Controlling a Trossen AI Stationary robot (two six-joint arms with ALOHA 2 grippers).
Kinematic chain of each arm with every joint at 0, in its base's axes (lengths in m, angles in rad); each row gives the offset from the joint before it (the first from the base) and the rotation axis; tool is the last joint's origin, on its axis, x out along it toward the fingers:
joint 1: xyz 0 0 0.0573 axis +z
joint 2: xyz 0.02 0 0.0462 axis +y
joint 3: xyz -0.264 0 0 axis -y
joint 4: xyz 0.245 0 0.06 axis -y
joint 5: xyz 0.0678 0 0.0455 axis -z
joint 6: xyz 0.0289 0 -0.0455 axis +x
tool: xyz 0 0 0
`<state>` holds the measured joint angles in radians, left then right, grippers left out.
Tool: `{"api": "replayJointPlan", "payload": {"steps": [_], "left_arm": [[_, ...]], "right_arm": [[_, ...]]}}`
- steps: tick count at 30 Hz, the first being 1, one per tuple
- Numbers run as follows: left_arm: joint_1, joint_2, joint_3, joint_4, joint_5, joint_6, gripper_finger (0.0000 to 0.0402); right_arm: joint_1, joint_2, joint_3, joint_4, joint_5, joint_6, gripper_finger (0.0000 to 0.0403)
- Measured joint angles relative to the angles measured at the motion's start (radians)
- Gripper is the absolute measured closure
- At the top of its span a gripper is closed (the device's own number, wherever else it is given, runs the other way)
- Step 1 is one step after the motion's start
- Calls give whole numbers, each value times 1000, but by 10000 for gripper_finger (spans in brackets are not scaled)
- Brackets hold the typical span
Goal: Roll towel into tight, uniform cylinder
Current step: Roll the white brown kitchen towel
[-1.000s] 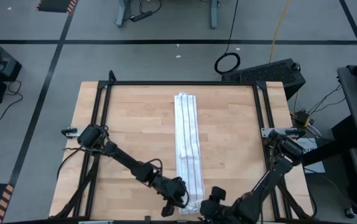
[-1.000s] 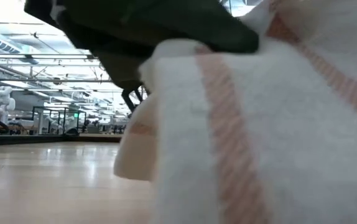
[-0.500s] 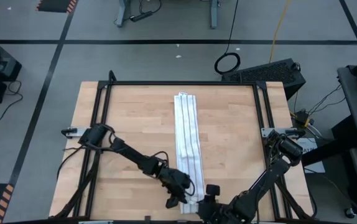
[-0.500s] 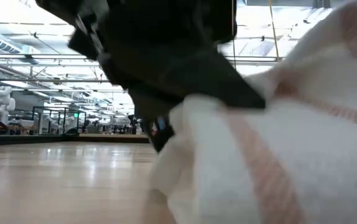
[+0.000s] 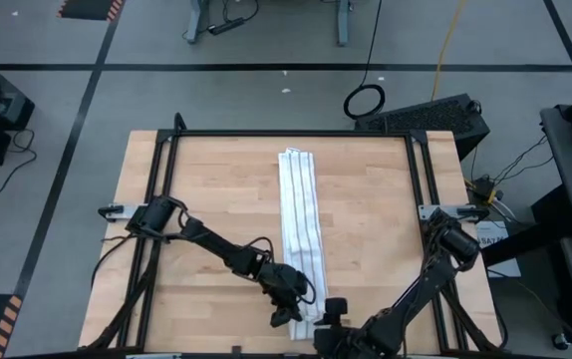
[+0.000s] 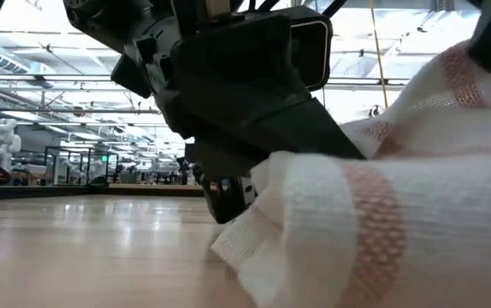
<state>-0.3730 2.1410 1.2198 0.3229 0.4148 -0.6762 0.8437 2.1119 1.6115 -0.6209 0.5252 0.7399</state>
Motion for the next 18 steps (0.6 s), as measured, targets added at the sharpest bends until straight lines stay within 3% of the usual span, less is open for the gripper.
{"api": "replayJointPlan", "payload": {"steps": [11, 18], "left_arm": [[0, 0, 0, -26, -4, -51, 374], [0, 0, 0, -26, -5, -52, 373]], "right_arm": [[-4, 22, -11, 1, -13, 88, 159], [-20, 22, -97, 131, -127, 87, 156]]}}
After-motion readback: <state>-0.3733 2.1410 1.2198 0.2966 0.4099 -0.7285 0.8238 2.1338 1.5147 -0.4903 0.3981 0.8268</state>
